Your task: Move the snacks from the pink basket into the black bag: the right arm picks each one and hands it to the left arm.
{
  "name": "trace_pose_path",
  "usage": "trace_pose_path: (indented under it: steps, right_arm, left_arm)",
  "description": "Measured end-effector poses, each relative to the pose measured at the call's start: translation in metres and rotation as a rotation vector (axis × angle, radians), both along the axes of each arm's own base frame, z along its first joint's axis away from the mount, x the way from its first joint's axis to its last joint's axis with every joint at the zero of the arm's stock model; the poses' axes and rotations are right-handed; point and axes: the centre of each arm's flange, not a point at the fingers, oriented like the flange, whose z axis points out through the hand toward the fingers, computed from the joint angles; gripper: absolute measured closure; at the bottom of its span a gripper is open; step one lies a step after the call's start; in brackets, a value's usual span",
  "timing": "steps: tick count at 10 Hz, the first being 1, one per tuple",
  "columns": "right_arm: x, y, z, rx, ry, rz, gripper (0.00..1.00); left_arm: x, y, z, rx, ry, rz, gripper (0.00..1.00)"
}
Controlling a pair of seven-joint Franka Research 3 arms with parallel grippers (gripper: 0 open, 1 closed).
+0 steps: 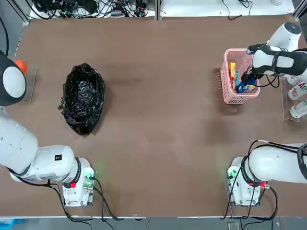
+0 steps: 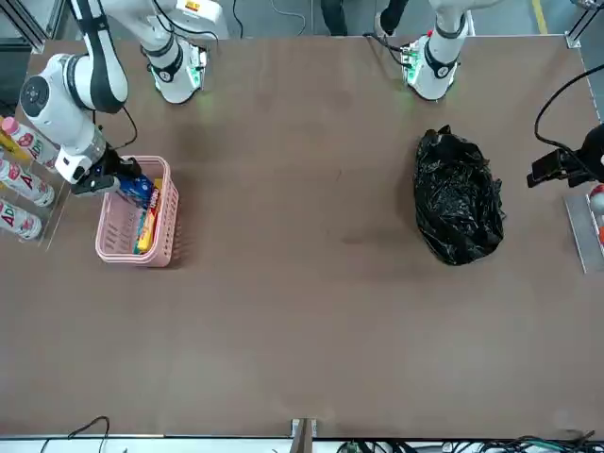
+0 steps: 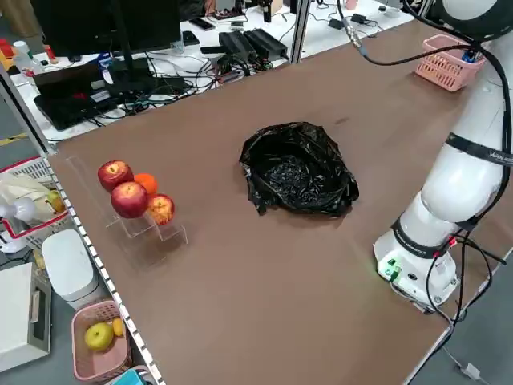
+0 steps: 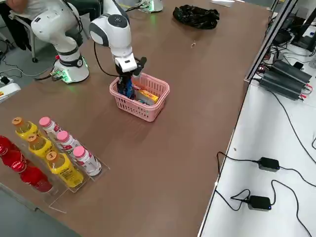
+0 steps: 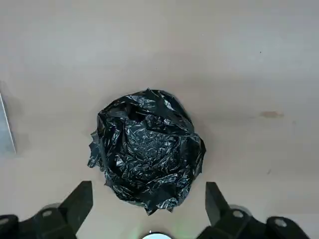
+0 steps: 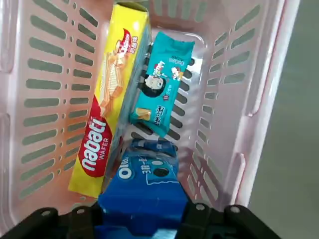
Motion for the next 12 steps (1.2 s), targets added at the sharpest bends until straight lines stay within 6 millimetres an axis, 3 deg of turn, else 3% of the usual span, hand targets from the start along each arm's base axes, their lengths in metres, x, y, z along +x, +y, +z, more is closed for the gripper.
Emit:
trace_pose_path:
  steps: [7, 12]
  right_arm:
    - [0.007, 0.003, 0.012, 0.003, 0.034, 0.015, 0.55]
    - [0.03, 0.008, 0.064, 0.011, 0.102, 0.039, 0.55]
  left_arm:
    - [0.002, -0.001, -0.003, 0.001, 0.007, 0.014, 0.0]
    - [0.003, -0.002, -0.007, 0.001, 0.013, 0.014, 0.0]
